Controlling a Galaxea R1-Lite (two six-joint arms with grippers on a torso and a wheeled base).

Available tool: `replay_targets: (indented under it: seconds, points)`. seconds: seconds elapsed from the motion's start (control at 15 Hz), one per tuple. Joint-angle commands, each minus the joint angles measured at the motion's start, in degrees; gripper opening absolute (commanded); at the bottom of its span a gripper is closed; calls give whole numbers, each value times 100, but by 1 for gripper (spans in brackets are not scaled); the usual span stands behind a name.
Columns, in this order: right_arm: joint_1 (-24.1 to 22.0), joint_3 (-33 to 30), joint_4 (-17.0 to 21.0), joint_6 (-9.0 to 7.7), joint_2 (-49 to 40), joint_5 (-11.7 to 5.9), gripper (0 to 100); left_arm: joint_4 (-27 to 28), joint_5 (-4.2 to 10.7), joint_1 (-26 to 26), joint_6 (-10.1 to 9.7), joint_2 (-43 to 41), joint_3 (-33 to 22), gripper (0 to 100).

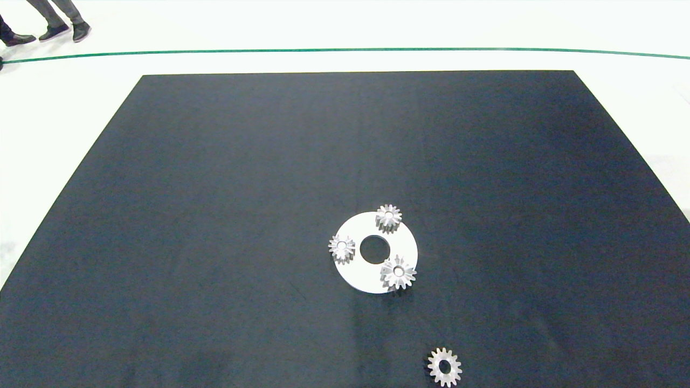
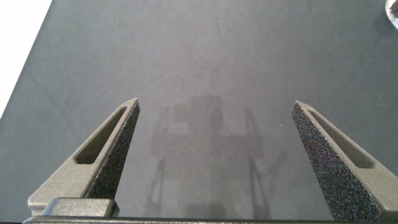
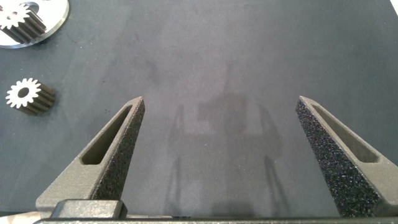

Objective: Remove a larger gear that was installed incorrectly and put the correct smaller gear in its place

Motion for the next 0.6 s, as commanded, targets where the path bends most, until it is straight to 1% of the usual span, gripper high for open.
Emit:
replay_targets:
  seconds: [0.07,0.13,0.2,0.27,0.33,0.4,0.47,0.53,0.6]
  points:
    - [1,-19,17,-26,7,-66,100,37,-4,-9,202,7,-166,100]
    - [1,-63,52,-79,7,-92,100,116,5,-18,352,60,-421,100]
    - [-7,-397,263,-237,86,-92,100,670,5,-18,396,552,-1247,100]
    - [10,-889,588,-281,394,-92,100,1285,5,0,396,1176,-2135,100]
    - [28,-1425,913,-281,746,-66,100,1821,14,-18,396,1827,-3040,100]
    - [54,-1970,1195,-334,1176,-13,100,2340,14,0,396,2547,-3998,100]
    - [151,-2471,1370,-536,1695,84,100,2955,31,18,396,3365,-5053,100]
    - [212,-2656,1406,-659,1950,110,100,3280,40,18,404,3690,-5492,100]
    - [353,-3157,1432,-1107,2881,110,100,4432,49,9,422,4701,-6925,100]
